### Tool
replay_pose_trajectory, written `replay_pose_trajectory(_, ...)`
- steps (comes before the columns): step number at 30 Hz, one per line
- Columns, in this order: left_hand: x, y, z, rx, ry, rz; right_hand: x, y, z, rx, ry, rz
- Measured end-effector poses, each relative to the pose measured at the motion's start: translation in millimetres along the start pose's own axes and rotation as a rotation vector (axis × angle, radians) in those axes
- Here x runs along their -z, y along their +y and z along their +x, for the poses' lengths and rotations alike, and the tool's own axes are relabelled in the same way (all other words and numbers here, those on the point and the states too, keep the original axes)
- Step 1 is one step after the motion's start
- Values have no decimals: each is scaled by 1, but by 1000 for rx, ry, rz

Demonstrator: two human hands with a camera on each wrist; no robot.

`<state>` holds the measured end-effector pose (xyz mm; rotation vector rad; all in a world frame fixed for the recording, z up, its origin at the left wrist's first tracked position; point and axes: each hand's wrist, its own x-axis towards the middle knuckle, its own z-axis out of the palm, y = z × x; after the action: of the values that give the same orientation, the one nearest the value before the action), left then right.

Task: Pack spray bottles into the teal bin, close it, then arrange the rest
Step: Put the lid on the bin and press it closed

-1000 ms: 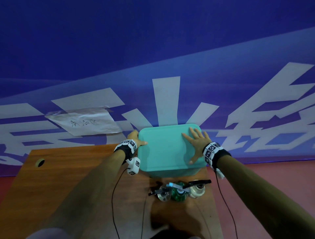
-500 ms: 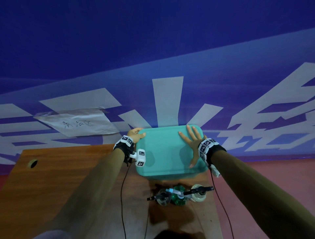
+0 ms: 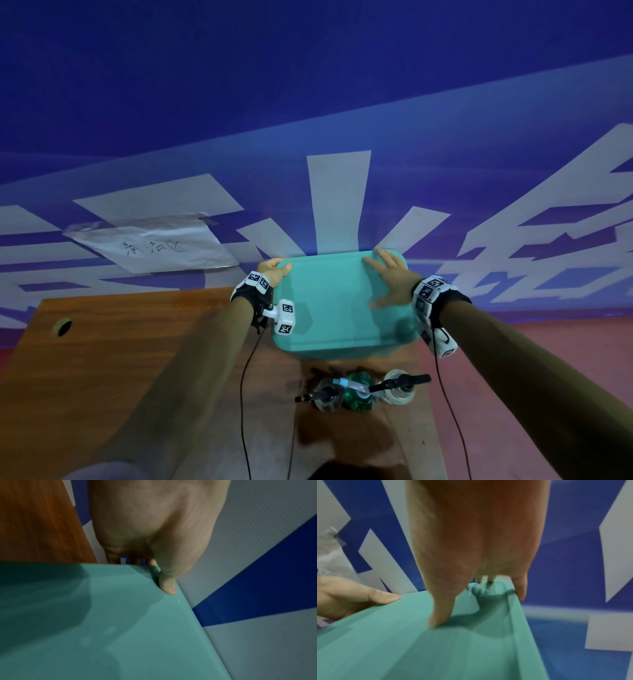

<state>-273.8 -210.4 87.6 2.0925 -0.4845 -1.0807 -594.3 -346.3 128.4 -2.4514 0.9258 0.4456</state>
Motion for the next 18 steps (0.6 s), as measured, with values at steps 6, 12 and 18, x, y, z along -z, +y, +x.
replay_pose_trajectory(6,5,-5,-9,45,-55,-47,4,13,6,-240,381,222)
replay_pose_trajectory(12,13,-45,46,85,-53,154,1,22,12,-476,271,477)
replay_pose_trajectory(18,12,-6,-10,16,-23,378,-2,12,11,-527,252,419)
